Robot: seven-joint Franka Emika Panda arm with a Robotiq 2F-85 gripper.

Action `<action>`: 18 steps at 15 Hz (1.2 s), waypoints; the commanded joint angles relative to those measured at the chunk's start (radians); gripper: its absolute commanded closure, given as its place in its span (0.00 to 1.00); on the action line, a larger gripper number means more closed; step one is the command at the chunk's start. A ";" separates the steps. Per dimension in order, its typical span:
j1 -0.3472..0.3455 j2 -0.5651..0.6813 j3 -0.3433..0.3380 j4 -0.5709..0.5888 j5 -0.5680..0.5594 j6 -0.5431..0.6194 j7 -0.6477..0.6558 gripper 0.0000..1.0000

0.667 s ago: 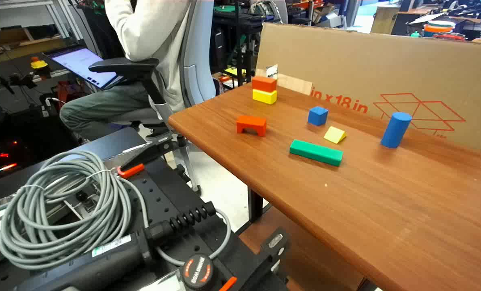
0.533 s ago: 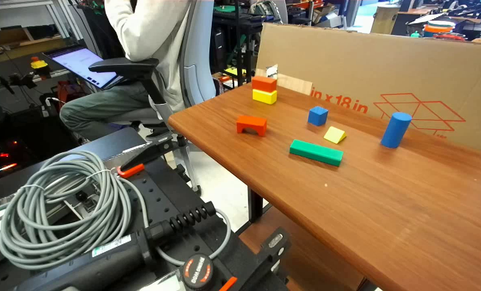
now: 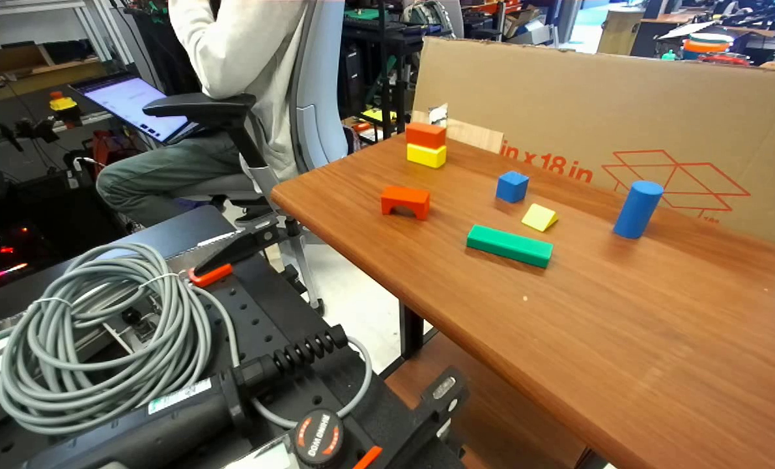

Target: Remove the orange block from the top of the yellow block

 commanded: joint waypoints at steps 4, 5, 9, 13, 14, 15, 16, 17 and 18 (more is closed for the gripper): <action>-0.010 0.001 0.009 0.002 0.003 -0.003 -0.003 0.00; -0.010 0.001 0.009 0.002 0.003 -0.003 -0.003 0.00; -0.010 0.001 0.009 0.002 0.003 -0.003 -0.003 0.00; -0.010 0.001 0.009 0.002 0.004 -0.003 -0.003 0.00; -0.010 0.001 0.009 0.002 0.004 -0.003 -0.003 0.00; -0.010 0.001 0.009 0.002 0.004 -0.003 -0.003 0.00; -0.008 0.024 0.010 -0.002 0.012 0.027 0.004 0.00; -0.006 0.043 0.014 0.003 0.010 0.039 0.013 0.00; 0.001 0.070 0.019 0.014 0.022 0.056 0.021 0.00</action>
